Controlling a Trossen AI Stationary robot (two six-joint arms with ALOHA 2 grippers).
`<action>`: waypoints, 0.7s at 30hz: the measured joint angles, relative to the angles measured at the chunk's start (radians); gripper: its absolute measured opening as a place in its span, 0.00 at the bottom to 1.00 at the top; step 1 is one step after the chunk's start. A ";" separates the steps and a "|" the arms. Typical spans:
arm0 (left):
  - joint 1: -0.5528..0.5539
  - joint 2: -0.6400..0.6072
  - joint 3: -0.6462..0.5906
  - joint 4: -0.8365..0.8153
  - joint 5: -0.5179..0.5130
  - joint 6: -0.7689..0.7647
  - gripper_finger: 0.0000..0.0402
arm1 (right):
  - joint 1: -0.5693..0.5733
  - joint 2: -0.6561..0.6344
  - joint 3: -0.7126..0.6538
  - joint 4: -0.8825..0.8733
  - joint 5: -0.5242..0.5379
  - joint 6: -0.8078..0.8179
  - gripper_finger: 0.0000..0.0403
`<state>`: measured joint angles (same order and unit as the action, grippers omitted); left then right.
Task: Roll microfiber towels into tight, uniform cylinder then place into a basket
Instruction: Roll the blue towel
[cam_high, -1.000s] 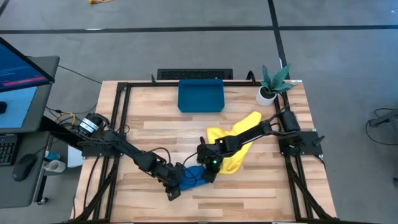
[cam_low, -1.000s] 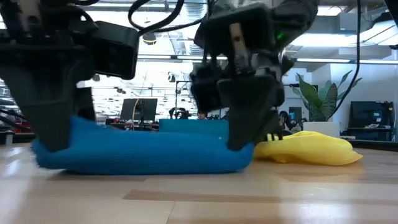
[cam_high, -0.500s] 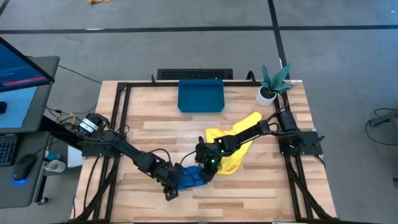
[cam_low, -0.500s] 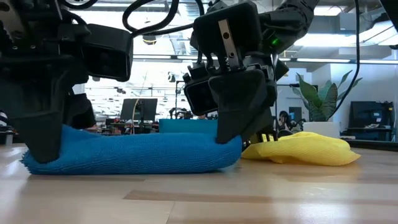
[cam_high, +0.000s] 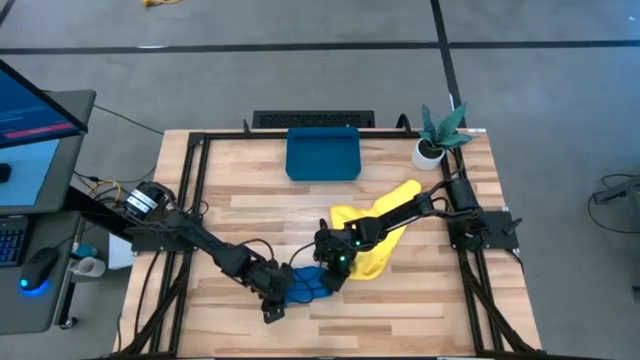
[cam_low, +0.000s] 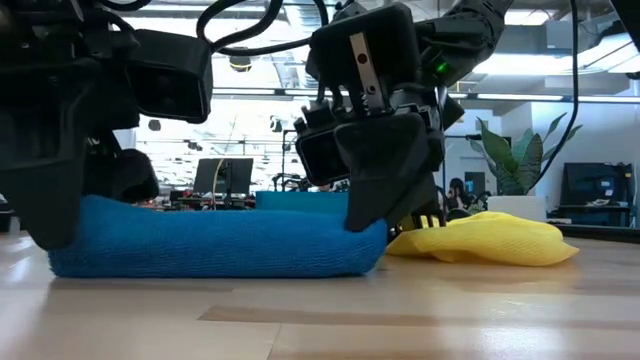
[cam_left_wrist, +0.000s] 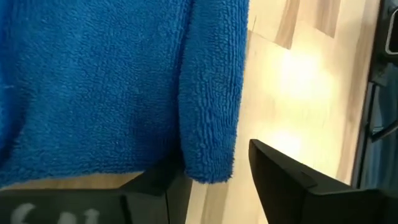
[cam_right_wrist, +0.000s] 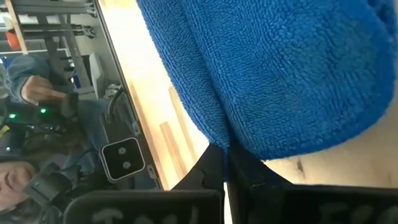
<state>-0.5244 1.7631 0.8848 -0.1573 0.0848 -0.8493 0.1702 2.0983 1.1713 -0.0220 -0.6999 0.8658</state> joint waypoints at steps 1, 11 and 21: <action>-0.005 -0.003 0.000 -0.008 -0.013 0.005 0.38 | -0.001 0.000 0.000 0.000 0.002 0.000 0.04; -0.077 -0.082 -0.004 -0.088 -0.142 0.030 0.32 | -0.005 0.000 0.000 0.002 0.009 0.000 0.04; -0.172 -0.083 -0.004 -0.018 -0.340 0.199 0.29 | -0.009 0.000 0.000 0.005 0.010 0.001 0.04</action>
<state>-0.6963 1.6802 0.8810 -0.1748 -0.2557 -0.6500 0.1612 2.0979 1.1709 -0.0170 -0.6903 0.8665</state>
